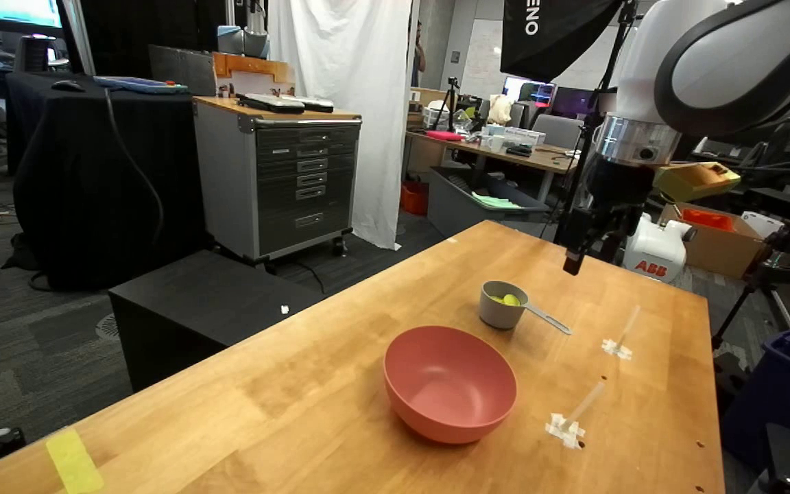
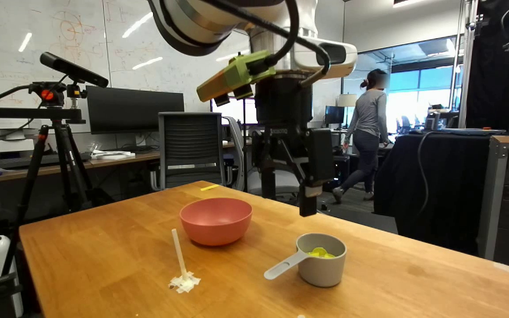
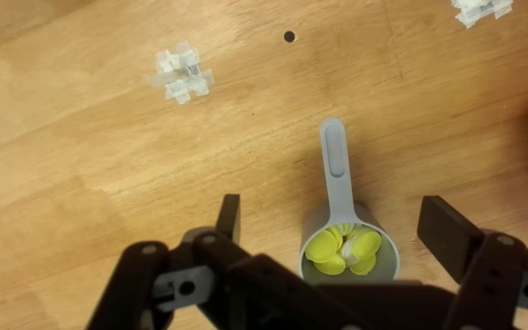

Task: Pour the contents of the cup into the bowl

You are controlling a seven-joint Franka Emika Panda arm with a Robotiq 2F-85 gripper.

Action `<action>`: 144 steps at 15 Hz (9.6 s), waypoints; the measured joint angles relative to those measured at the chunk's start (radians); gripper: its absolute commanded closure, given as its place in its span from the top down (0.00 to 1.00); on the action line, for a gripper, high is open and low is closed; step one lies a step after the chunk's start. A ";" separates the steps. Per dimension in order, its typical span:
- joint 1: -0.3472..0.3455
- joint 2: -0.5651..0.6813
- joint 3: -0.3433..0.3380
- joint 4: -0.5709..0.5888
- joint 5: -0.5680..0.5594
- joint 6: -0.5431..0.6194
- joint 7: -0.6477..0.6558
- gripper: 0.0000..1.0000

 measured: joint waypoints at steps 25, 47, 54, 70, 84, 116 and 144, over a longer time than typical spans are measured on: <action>0.019 0.177 -0.007 -0.015 -0.055 0.163 -0.059 1.00; 0.028 0.224 -0.006 -0.001 -0.055 0.190 -0.058 1.00; 0.033 0.246 -0.006 0.018 -0.054 0.194 -0.056 0.92; 0.053 0.269 -0.006 0.045 -0.054 0.194 -0.054 0.10; 0.053 0.270 -0.006 0.048 -0.054 0.194 -0.047 0.11; 0.170 -0.100 -0.005 -0.255 -0.461 0.184 0.216 0.11; 0.281 -0.028 0.178 -0.203 -0.762 -0.037 0.702 0.11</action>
